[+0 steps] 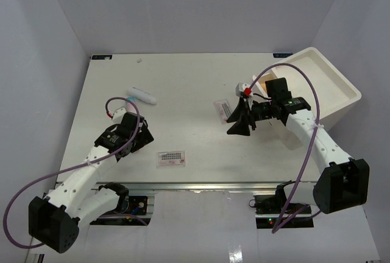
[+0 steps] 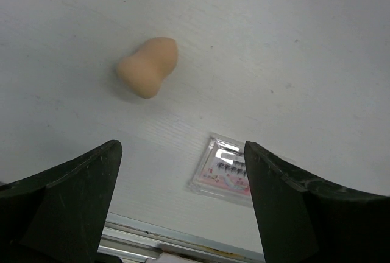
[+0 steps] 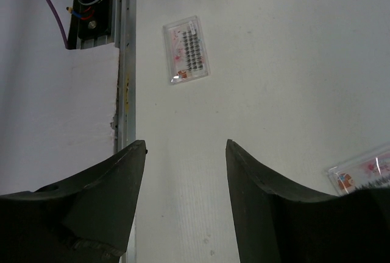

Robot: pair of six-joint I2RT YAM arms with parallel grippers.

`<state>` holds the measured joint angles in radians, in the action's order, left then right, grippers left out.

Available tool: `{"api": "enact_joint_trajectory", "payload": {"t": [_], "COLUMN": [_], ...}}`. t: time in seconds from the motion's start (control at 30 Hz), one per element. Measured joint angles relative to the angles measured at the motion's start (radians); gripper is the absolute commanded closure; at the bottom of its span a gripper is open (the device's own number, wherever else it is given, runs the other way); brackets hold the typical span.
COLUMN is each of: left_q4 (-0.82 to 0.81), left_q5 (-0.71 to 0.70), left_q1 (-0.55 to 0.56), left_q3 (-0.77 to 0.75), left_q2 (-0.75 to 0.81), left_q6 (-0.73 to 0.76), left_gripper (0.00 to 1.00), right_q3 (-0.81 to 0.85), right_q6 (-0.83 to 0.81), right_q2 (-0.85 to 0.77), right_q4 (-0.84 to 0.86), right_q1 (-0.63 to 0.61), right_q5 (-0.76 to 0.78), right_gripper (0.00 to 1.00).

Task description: Organize the makeup

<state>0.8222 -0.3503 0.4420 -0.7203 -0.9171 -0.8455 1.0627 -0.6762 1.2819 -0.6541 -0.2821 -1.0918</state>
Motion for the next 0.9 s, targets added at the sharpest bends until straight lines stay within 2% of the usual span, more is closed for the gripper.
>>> {"api": "enact_joint_trajectory", "payload": {"t": [0.17,0.33,0.53,0.67,0.9], "left_q4": [0.030,0.002,-0.058,-0.099,-0.138], "left_q5": [-0.052,-0.053,-0.024,0.012,0.049], "left_q1": [-0.035,-0.116,-0.181,-0.203,-0.214], "left_q3": [-0.007,-0.008,-0.008,-0.004,0.022], "left_q2": [-0.149,-0.188,-0.258,-0.278,-0.281], "left_q6": [-0.058,-0.068,-0.071,-0.060,-0.053], "left_gripper": [0.07,0.13,0.30,0.38,0.39], "right_q3": [-0.042,-0.048,-0.064,-0.073,-0.089], "right_q6": [0.000,-0.001,0.000,0.000,0.005], "right_q2": [-0.011,-0.063,-0.102,-0.114,-0.141], "right_q4": [0.009,0.028,0.039,0.048,0.052], "right_q1": [0.000,0.001,0.010,0.022,0.045], "right_q5": [-0.012,-0.019,-0.034,-0.038,-0.061], "right_gripper": [0.37,0.37,0.37,0.36,0.36]}}
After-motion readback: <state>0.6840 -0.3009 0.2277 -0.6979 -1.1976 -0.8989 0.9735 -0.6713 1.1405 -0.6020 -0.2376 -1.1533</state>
